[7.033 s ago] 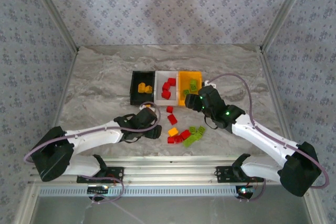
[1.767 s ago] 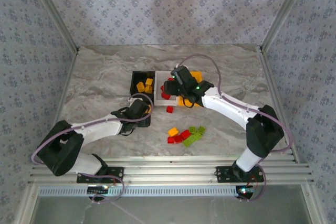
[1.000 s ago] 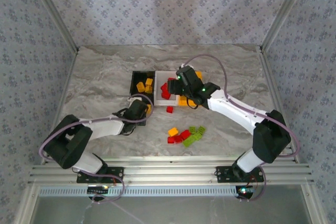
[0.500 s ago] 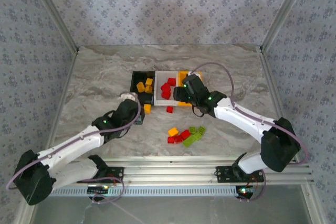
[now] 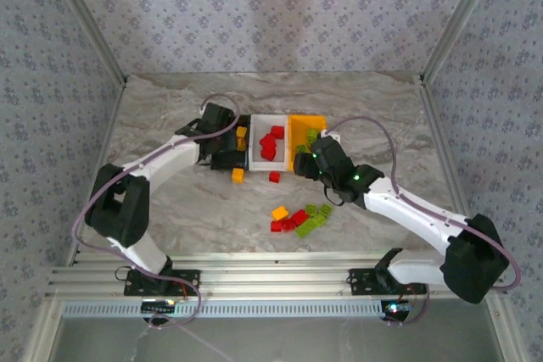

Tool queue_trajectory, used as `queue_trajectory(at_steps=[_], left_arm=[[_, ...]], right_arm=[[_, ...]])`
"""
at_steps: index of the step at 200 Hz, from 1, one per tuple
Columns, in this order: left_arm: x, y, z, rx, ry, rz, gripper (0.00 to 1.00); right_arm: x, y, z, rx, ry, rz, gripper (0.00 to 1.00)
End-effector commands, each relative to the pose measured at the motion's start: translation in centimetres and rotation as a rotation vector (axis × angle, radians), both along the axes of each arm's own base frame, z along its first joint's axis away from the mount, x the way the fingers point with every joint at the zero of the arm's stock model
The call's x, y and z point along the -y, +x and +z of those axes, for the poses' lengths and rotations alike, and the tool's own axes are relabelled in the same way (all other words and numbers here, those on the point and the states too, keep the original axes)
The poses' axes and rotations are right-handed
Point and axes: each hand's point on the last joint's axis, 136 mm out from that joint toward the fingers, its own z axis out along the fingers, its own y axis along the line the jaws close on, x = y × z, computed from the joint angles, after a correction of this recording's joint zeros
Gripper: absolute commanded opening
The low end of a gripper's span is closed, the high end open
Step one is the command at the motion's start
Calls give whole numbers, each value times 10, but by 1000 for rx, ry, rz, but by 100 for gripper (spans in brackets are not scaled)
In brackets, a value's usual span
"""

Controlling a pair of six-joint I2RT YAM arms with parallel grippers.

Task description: Sort the legos into containers by color

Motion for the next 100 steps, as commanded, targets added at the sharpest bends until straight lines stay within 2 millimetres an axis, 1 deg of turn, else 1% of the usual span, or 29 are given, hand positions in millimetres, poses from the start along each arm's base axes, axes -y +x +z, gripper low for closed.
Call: queue_trajectory(at_steps=[1, 13, 31, 43, 59, 60, 63, 67, 77, 88, 100], left_arm=[[12, 8, 29, 40, -49, -27, 62], [16, 3, 41, 65, -62, -38, 67], [23, -12, 58, 103, -78, -66, 72], [29, -27, 67, 122, -93, -93, 74], [36, -52, 71, 139, -101, -136, 79], [37, -54, 70, 138, -100, -139, 79], [37, -59, 69, 138, -100, -145, 85], [40, -66, 69, 144, -104, -158, 90], [44, -83, 63, 140, -119, -177, 95], [47, -100, 58, 143, -139, -197, 97], [48, -116, 45, 140, -129, -214, 97]], right_arm=[[8, -8, -3, -13, -10, -21, 73], [11, -10, -3, -12, -9, -26, 74], [12, -11, -3, -9, -5, -31, 74], [13, -11, -2, -7, 1, -31, 74], [12, -12, -1, -4, 5, -28, 74], [12, -12, -2, -5, 4, -28, 74], [11, -12, -2, -5, 4, -28, 74], [11, -12, -2, -7, 6, -28, 74], [11, -12, -4, -8, 8, -30, 74], [11, -12, -5, -9, 9, -32, 74], [12, -12, -8, -14, 10, -38, 74]])
